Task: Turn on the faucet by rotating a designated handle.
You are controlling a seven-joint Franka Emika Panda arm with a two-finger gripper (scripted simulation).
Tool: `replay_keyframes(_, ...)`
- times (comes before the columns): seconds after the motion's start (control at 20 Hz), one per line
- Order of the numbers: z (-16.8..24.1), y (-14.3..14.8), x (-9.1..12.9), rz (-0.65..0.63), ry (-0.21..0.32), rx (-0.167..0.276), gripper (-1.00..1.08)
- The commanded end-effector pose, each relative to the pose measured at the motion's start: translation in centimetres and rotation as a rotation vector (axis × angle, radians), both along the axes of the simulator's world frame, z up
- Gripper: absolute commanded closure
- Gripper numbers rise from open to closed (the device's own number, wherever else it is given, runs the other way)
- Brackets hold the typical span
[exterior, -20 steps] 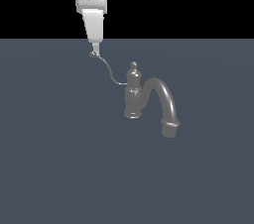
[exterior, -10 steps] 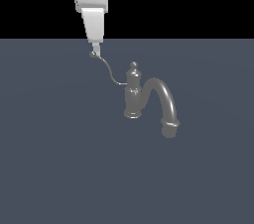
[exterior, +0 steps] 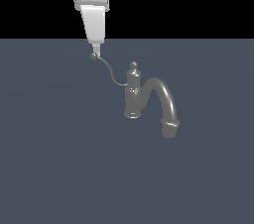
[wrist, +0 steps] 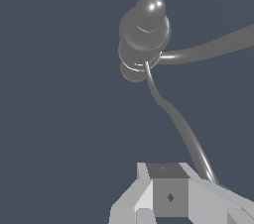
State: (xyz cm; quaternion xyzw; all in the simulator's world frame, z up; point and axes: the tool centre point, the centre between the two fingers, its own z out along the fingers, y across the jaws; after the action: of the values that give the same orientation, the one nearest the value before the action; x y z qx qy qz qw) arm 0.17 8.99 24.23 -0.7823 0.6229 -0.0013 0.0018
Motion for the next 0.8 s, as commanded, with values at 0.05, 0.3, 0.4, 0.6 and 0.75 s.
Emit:
replay_keyframes(0.05,0.0,-0.3,-1.2,0.000,0.005,-0.002,1.08)
replay_keyframes(0.3,0.0,-0.7,-2.7,-0.001,0.004,-0.002,1.08)
replay_keyframes(0.4,0.0,-0.9,-3.3,-0.001,0.004,-0.002,1.08)
replay_keyframes(0.6,0.0,-1.1,-4.4,-0.001,0.004,-0.002,1.08)
replay_keyframes(0.75,0.2,-1.8,-3.9,-0.009,-0.005,0.000,1.08)
